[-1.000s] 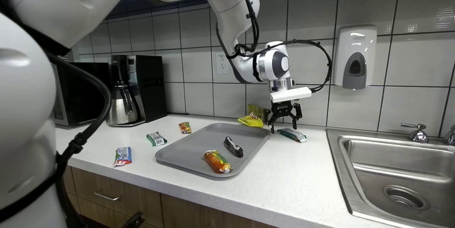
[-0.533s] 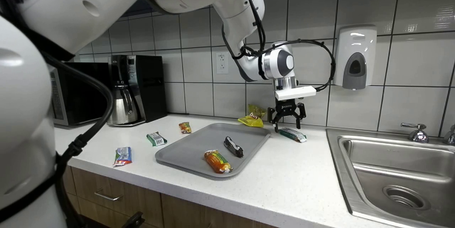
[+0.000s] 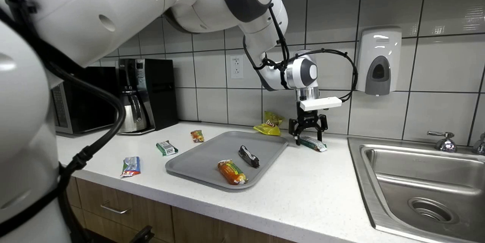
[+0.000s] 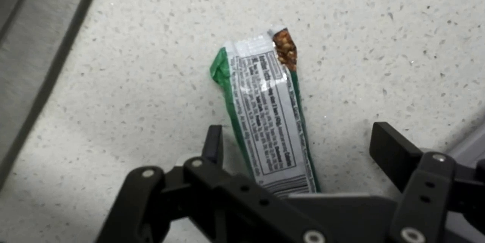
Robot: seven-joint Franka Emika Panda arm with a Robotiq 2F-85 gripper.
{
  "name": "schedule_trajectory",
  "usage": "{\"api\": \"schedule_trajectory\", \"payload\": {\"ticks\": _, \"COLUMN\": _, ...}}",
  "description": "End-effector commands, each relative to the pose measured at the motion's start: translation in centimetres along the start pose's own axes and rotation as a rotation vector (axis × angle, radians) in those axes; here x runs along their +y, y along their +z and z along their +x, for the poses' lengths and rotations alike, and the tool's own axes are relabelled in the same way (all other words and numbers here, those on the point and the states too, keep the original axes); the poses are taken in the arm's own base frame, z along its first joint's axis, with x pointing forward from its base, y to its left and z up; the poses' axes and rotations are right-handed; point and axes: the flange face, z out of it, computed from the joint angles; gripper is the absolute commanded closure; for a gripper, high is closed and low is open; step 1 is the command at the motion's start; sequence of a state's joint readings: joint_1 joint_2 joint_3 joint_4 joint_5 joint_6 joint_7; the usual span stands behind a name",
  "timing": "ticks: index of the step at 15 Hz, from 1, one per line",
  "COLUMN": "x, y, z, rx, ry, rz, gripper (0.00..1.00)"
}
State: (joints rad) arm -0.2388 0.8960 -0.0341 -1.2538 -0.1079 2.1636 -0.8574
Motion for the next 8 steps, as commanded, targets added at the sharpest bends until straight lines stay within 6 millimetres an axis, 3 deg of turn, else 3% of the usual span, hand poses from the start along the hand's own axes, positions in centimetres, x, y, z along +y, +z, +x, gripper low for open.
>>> {"api": "schedule_trajectory", "payload": {"ticks": 1, "x": 1.4, "y": -0.3, "z": 0.3, "rx": 0.005, "ry": -0.057, "rz": 0.006, "gripper": 0.00}}
{"api": "schedule_trajectory", "payload": {"ticks": 8, "x": 2.3, "y": -1.4, "z": 0.1, "rx": 0.018, "ry": -0.082, "rz": 0.000, "gripper": 0.00}}
